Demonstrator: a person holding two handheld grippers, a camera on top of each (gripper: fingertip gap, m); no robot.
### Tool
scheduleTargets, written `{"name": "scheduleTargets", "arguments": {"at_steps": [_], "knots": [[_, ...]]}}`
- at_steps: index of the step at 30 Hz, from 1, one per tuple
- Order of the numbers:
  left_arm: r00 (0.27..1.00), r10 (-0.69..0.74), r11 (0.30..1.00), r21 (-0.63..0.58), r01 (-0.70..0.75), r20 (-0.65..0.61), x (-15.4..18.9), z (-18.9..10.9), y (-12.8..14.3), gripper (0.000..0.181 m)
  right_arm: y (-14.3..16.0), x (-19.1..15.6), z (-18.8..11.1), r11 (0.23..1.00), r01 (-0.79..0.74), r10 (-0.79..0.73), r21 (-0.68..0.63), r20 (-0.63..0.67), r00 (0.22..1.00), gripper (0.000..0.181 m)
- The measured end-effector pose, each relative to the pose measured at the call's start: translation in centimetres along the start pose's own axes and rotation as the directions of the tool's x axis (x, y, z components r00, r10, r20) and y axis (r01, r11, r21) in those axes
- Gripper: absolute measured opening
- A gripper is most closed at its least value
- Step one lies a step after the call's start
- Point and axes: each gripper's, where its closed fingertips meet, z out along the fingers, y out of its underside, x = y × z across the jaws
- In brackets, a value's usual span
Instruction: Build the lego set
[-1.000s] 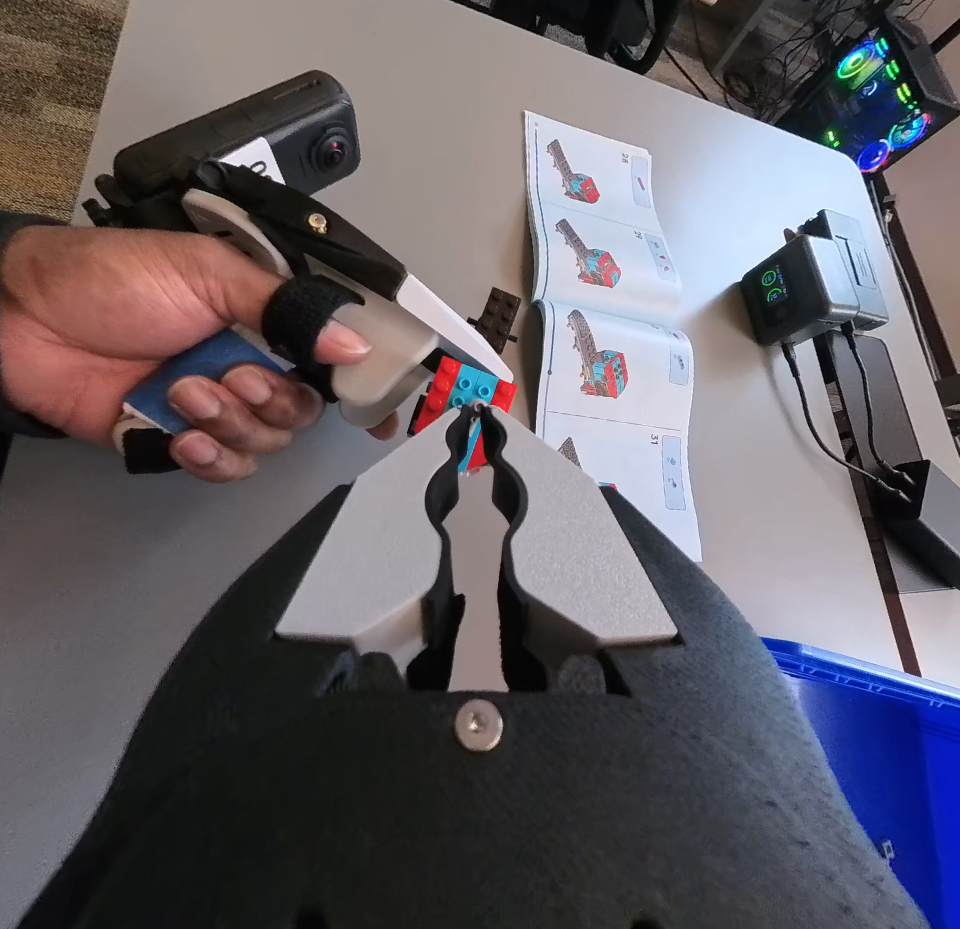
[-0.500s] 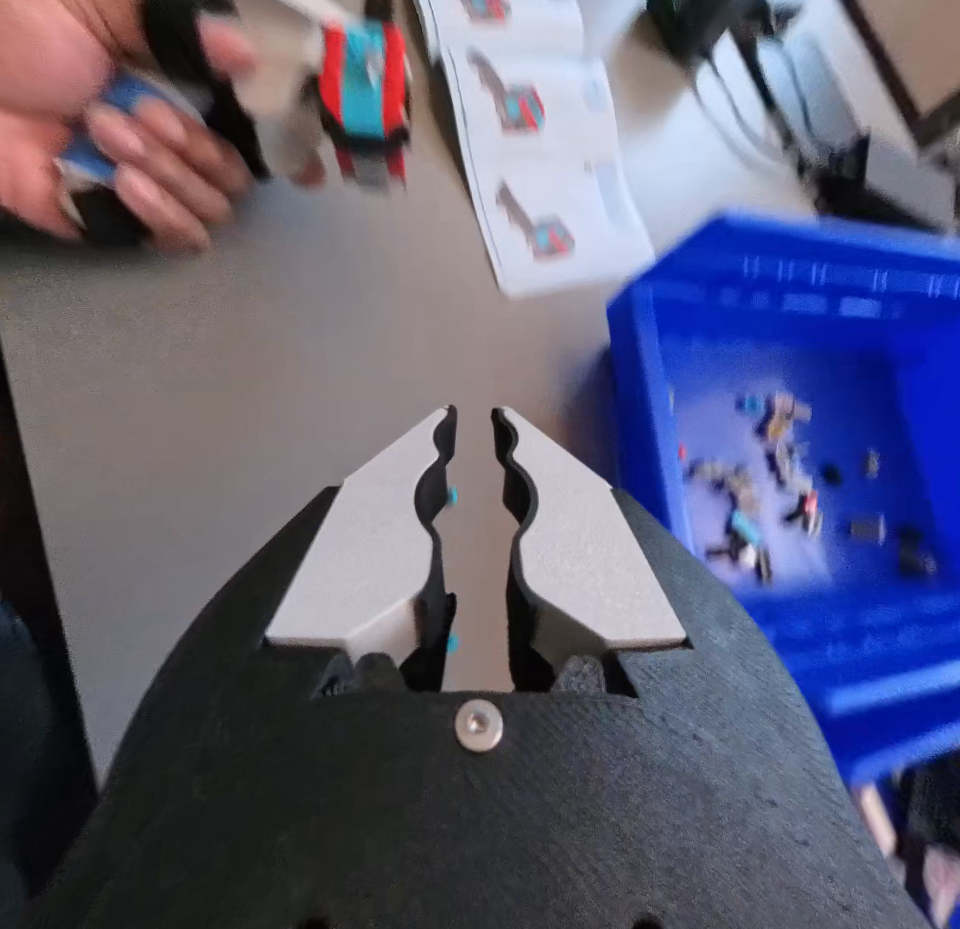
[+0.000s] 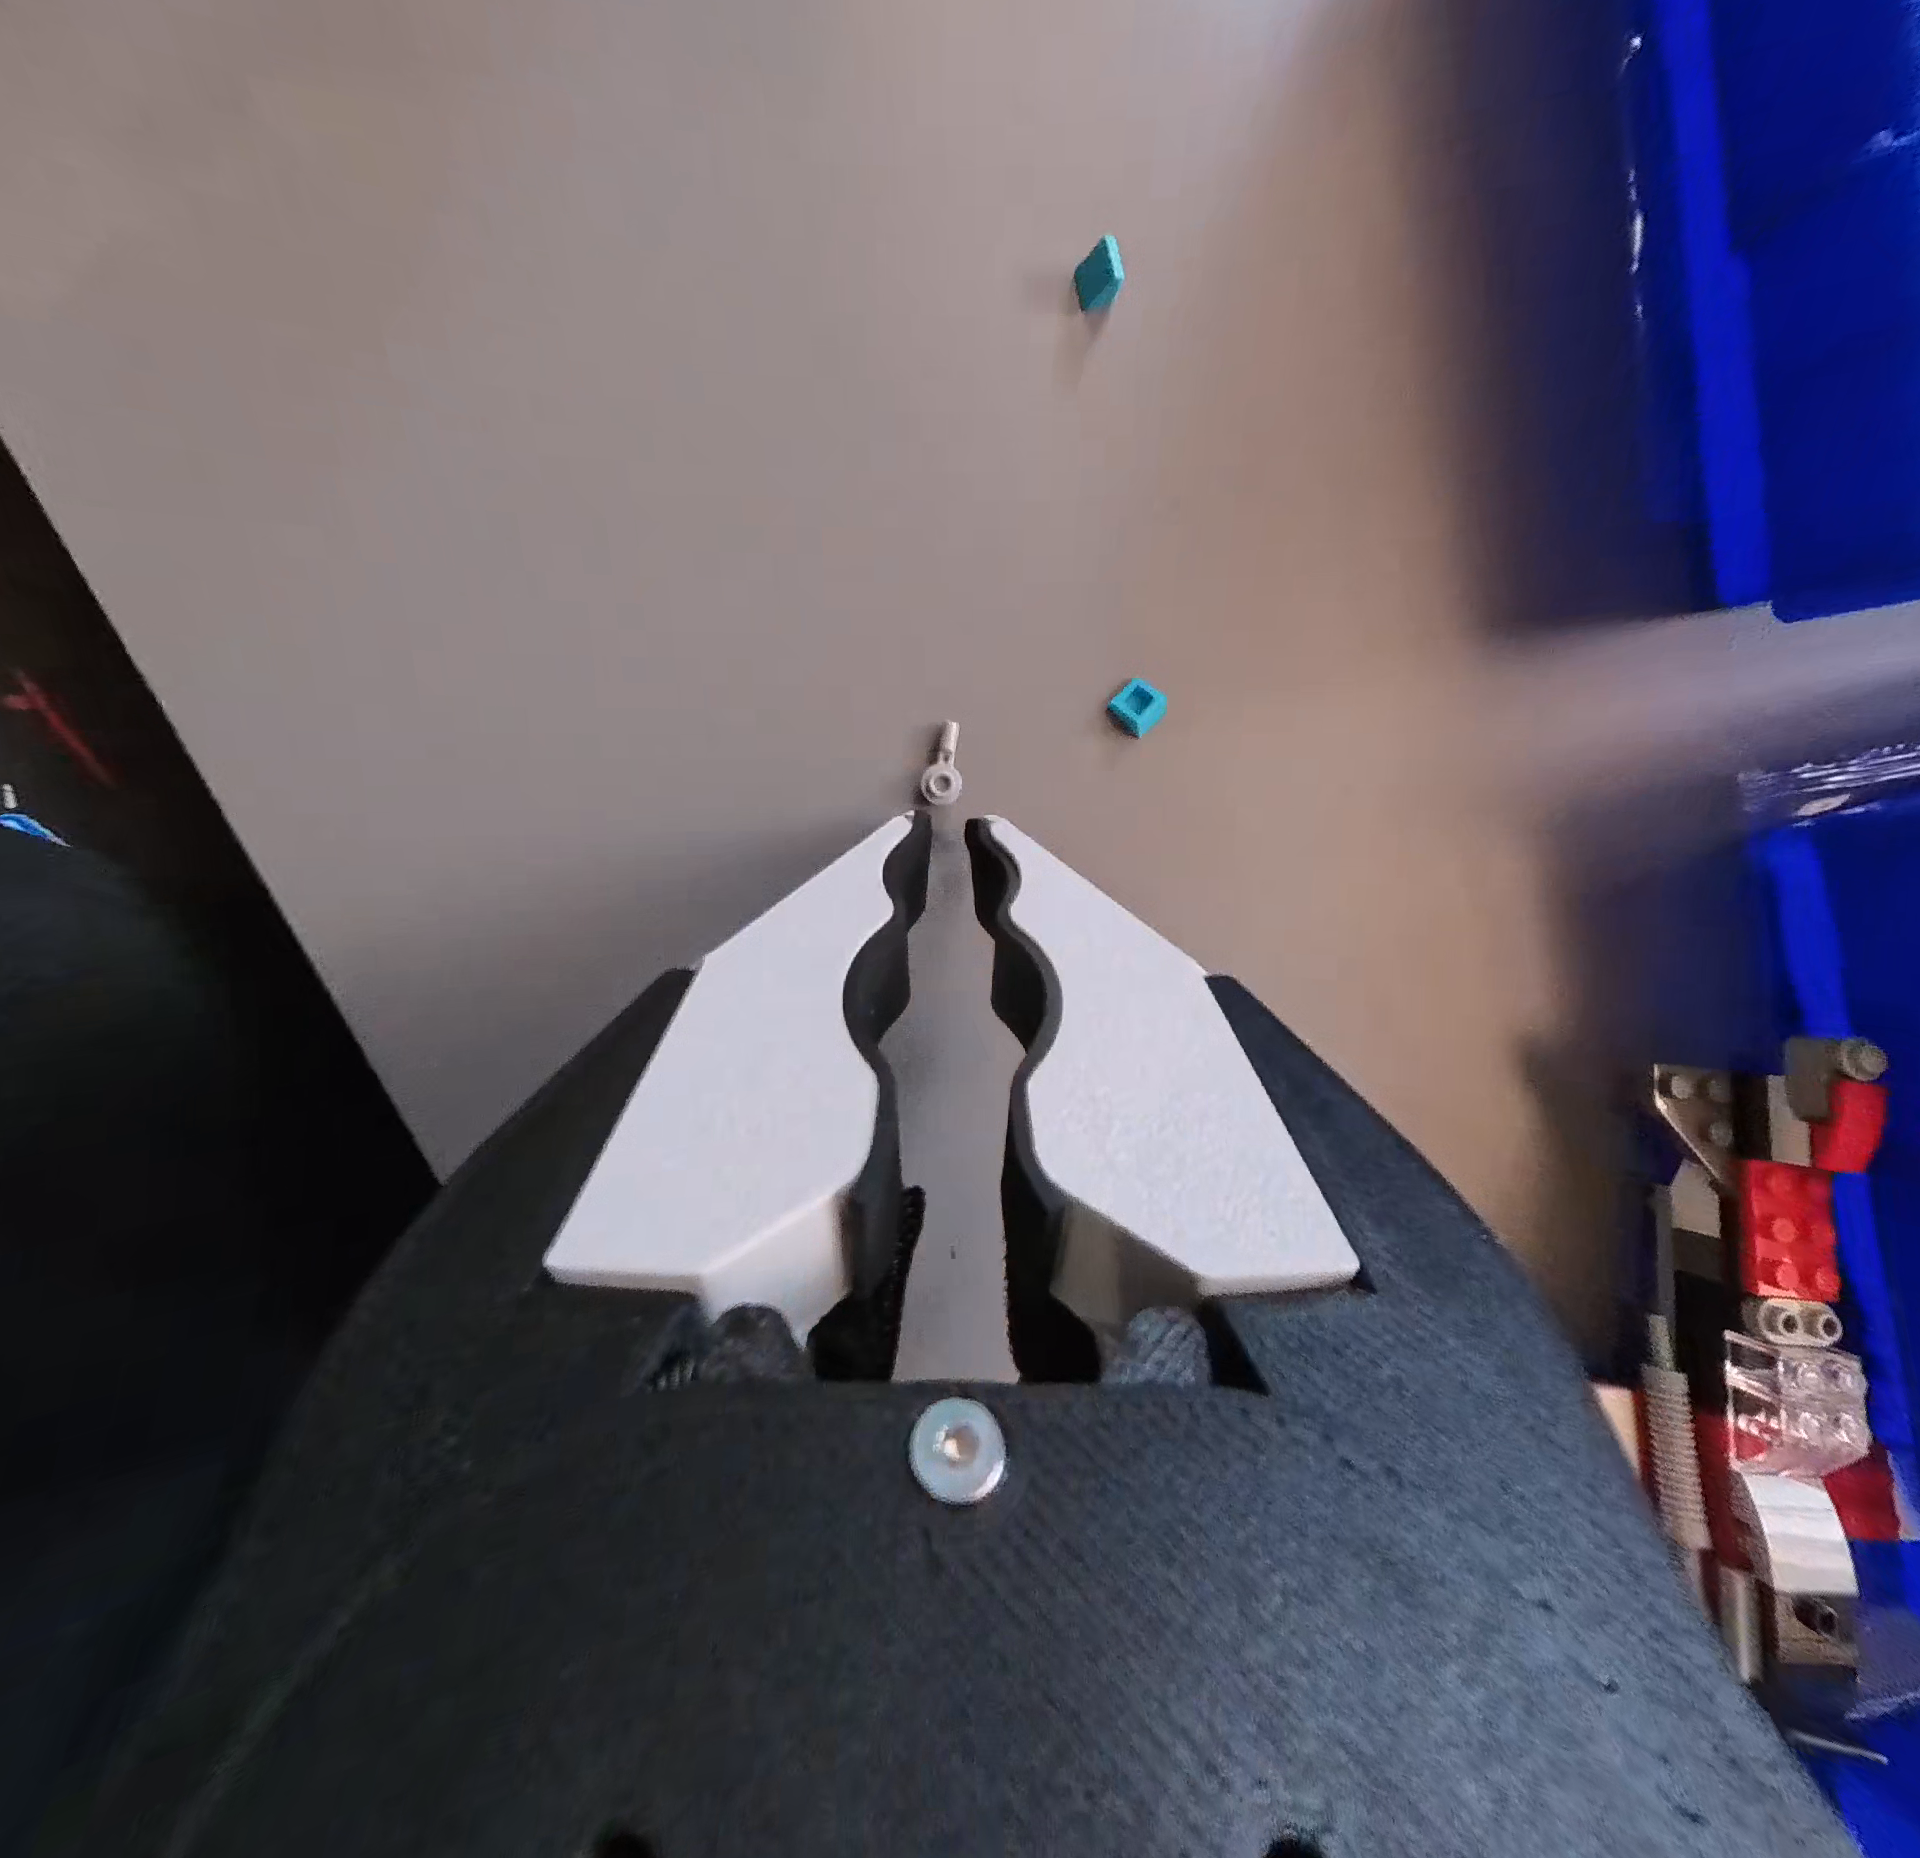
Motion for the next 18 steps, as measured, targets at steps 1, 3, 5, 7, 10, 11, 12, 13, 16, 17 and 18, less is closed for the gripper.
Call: {"name": "scheduleTargets", "arguments": {"at_steps": [1, 3, 5, 7, 10, 11, 12, 13, 16, 17, 18], "knots": [[1.0, 0.001, 1.0, 0.0, -0.001, -0.001, 0.0, 0.0, 0.0, 0.016, -0.1, -0.2, 0.2, 1.0, -0.001, 0.001, 0.004, 0.007, 1.0, 0.007], [1.0, 0.001, 1.0, -0.001, -0.001, -0.002, 0.0, 0.0, 0.0, 0.016, -0.6, -0.6, 0.5, 1.0, 0.0, -0.001, 0.017, 0.02, 1.0, 0.007], [1.0, 0.002, 1.0, -0.003, -0.002, -0.003, 0.1, 0.0, 0.0, 0.016, -1.0, -1.2, 0.7, 1.0, -0.001, 0.0, 0.021, 0.039, 0.999, 0.007], [1.0, -0.001, 1.0, -0.003, 0.001, -0.005, 0.1, -0.1, 0.0, 0.016, -1.4, -1.7, 0.8, 1.0, 0.005, -0.006, 0.023, 0.054, 0.999, 0.007], [1.0, -0.005, 1.0, -0.004, 0.005, -0.009, 0.1, -0.1, 0.0, 0.016, -2.0, -2.2, 1.1, 0.999, 0.025, -0.027, 0.031, 0.055, 0.998, 0.012], [1.0, -0.006, 1.0, -0.006, 0.006, -0.01, 0.1, -0.1, 0.0, 0.015, -2.2, -2.3, 1.1, 0.999, 0.037, -0.038, 0.032, 0.058, 0.998, 0.013], [1.0, -0.007, 1.0, -0.008, 0.007, -0.012, 0.1, -0.1, 0.1, 0.015, -2.3, -2.4, 1.0, 0.998, 0.053, -0.055, 0.039, 0.056, 0.997, 0.013], [1.0, -0.009, 1.0, -0.008, 0.009, -0.013, 0.1, -0.1, 0.1, 0.016, -2.5, -2.3, 0.9, 0.996, 0.07, -0.072, 0.05, 0.049, 0.996, 0.013], [1.0, -0.015, 1.0, -0.009, 0.015, -0.017, 0.1, -0.1, 0.0, 0.015, -2.9, -0.9, 0.4, 0.992, 0.103, -0.104, 0.08, 0.015, 0.994, 0.013], [1.0, -0.016, 1.0, -0.01, 0.016, -0.017, 0.1, -0.1, 0.0, 0.015, -2.8, -0.3, 0.3, 0.99, 0.112, -0.113, 0.086, 0.007, 0.994, 0.014], [1.0, -0.016, 1.0, -0.011, 0.016, -0.017, 0.1, -0.1, 0.0, 0.015, -2.5, 0.1, 0.4, 0.989, 0.123, -0.124, 0.078, 0.008, 0.992, 0.015]]}}
